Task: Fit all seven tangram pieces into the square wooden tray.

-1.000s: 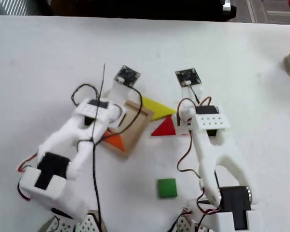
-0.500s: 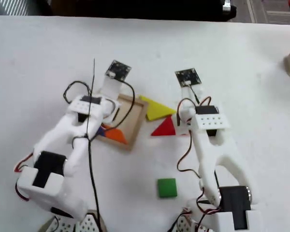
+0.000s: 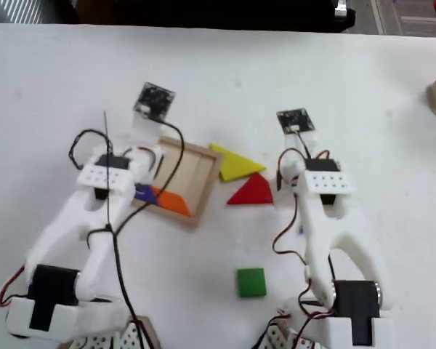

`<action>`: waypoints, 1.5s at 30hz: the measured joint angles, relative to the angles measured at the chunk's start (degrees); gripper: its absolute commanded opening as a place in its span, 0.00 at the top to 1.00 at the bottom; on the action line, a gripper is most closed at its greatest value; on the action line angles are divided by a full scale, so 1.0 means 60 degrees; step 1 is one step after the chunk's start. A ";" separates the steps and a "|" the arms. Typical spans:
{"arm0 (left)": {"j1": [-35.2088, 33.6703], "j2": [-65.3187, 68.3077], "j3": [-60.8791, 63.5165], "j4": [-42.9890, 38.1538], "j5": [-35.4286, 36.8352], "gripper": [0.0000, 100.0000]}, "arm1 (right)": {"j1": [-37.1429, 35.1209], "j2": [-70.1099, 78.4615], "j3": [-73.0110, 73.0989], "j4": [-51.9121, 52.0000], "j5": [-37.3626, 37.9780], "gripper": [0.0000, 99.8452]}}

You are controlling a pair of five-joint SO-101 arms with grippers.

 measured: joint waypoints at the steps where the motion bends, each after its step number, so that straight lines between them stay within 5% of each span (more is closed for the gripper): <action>1: -0.0147 0.0000 0.0029 -0.0234 0.0000 0.97 | 0.0205 0.0000 -0.0059 0.0308 0.0132 0.98; 11: -0.0484 0.0952 -0.0469 -0.0615 0.0000 0.97 | 0.2242 -0.0176 0.0059 0.1480 0.1319 0.98; 17: -0.0615 0.0967 -0.0571 -0.0615 0.0000 0.97 | 0.2344 -0.2212 0.1670 0.1363 0.1377 0.98; 21: -0.0615 0.0967 -0.0571 -0.0615 0.0000 0.97 | 0.2359 -0.3399 0.2359 0.1260 0.1363 0.87; 25: -0.0601 0.0967 -0.0571 -0.0615 0.0000 0.97 | 0.2330 -0.3443 0.2418 0.1084 0.0293 0.79; 35: -0.0601 0.0996 -0.0571 -0.0615 0.0000 0.97 | 0.1377 -0.1275 0.1861 -0.0176 -0.1949 0.79; 45: -0.0601 0.0996 -0.0571 -0.0615 0.0000 0.97 | 0.2139 0.1011 0.0117 0.0220 -0.2212 0.79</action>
